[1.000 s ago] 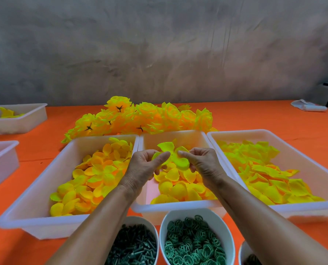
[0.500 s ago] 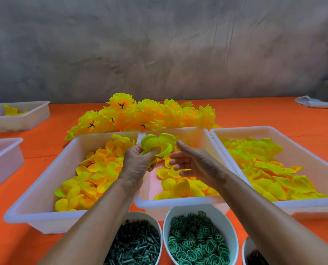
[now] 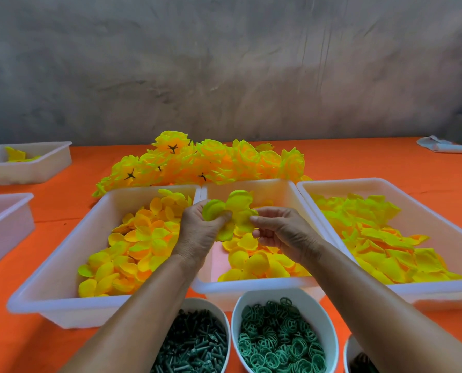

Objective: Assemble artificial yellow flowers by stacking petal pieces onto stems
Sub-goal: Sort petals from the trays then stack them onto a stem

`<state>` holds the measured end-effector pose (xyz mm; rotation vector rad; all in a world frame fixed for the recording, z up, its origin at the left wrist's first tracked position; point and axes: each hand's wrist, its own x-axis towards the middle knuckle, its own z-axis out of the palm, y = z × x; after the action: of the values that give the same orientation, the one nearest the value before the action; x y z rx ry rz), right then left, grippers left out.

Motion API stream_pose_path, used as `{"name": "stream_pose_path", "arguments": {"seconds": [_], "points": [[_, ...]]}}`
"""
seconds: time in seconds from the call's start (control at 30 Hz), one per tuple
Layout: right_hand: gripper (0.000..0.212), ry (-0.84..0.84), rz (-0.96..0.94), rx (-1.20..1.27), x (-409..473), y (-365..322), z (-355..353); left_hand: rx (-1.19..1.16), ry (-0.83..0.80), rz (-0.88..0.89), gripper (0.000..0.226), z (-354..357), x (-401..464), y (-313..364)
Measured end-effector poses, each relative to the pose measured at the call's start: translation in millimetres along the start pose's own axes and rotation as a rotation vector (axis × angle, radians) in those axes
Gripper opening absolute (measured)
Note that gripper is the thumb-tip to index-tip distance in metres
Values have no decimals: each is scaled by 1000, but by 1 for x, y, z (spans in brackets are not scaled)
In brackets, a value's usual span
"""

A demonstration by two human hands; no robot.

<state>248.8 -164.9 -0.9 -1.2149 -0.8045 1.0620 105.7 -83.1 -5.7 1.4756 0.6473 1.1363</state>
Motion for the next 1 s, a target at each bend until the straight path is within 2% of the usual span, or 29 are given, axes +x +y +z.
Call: {"name": "stream_pose_path", "arguments": {"seconds": [0.17,0.33,0.43,0.53,0.7,0.83,0.87,0.93,1.0], "points": [[13,74,-81,-125,-2,-2,-1,14,-7,-19,13,0,0,1],[25,162,-193,-166,-1,1,-4,-25,-17,-66,8,1,0,2],[29,153,-187,-215,0,2,-4,-4,-20,-59,11,1,0,1],[30,126,-145,-290,-3,1,2,90,-64,-40,16,0,0,-2],[29,141,-50,-592,-8,-22,2,315,-229,-19,20,3,-1,-6],[18,201,-30,-533,-19,-46,-26,607,-413,-16,4,7,-2,-7],[17,239,-22,-514,-23,-50,-38,693,-448,-19,8,7,-2,-6],[15,346,-6,-481,-33,-57,-66,858,-462,-19,31,9,-3,-5],[12,471,-1,-475,-45,-61,-97,915,-428,-8,50,11,-3,-2]]}}
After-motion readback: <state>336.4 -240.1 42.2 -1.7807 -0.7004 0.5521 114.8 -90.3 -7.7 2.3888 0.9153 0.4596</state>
